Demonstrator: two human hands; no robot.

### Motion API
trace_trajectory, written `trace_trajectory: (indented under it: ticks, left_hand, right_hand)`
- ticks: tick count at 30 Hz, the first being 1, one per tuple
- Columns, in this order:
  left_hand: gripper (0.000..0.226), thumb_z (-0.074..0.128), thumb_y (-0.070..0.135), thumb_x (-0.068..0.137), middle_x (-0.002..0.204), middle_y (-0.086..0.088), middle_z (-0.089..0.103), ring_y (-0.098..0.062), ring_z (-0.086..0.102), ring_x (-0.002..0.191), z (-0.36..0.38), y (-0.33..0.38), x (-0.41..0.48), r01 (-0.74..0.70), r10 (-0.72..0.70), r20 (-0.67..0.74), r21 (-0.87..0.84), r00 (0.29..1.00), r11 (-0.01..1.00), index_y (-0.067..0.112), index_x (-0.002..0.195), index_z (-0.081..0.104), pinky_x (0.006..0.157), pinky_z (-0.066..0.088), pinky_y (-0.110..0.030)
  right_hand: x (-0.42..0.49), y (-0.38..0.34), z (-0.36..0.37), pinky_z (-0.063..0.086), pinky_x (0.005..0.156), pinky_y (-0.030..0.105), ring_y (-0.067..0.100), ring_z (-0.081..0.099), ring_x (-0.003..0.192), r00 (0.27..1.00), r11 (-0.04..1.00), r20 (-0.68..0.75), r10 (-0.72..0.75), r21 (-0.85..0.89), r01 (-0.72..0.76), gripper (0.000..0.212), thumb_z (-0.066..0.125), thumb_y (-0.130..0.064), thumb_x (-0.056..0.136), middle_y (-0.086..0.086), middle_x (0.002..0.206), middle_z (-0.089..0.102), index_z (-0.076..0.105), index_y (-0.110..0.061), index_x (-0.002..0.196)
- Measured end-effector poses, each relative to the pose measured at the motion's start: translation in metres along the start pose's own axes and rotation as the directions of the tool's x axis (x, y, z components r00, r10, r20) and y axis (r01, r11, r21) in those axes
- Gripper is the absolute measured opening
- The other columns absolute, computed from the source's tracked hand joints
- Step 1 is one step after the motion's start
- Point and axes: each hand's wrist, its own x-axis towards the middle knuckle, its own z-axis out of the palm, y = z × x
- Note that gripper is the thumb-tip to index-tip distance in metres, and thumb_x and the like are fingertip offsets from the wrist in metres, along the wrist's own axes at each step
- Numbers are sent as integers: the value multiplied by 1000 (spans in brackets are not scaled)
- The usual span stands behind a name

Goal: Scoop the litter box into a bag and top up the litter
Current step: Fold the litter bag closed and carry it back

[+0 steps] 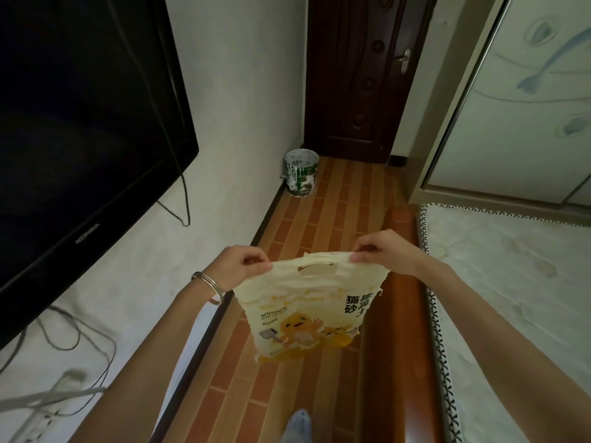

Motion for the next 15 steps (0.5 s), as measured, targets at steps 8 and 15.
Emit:
trace_trajectory:
  ticks: [8, 15]
  left_hand:
    - [8, 68, 19, 83, 75, 5, 66, -5, 56, 70, -27, -5, 112, -13, 13, 8, -30, 1000, 999, 20, 75, 70, 69, 44, -16]
    - [9, 69, 18, 82, 74, 2, 65, -7, 53, 69, -31, -14, 190, 23, -23, 5, -20, 1000, 1000, 21, 73, 69, 70, 42, -19]
  right_hand:
    - [88, 40, -58, 38, 62, 6, -8, 54, 67, 1000, 1000, -15, -20, -19, 20, 16, 63, -31, 85, -15, 71, 59, 56, -40, 74]
    - [157, 87, -85, 40, 64, 6, -8, 54, 73, 1000, 999, 29, -8, -35, 9, 12, 61, -35, 85, -16, 75, 61, 57, -41, 76]
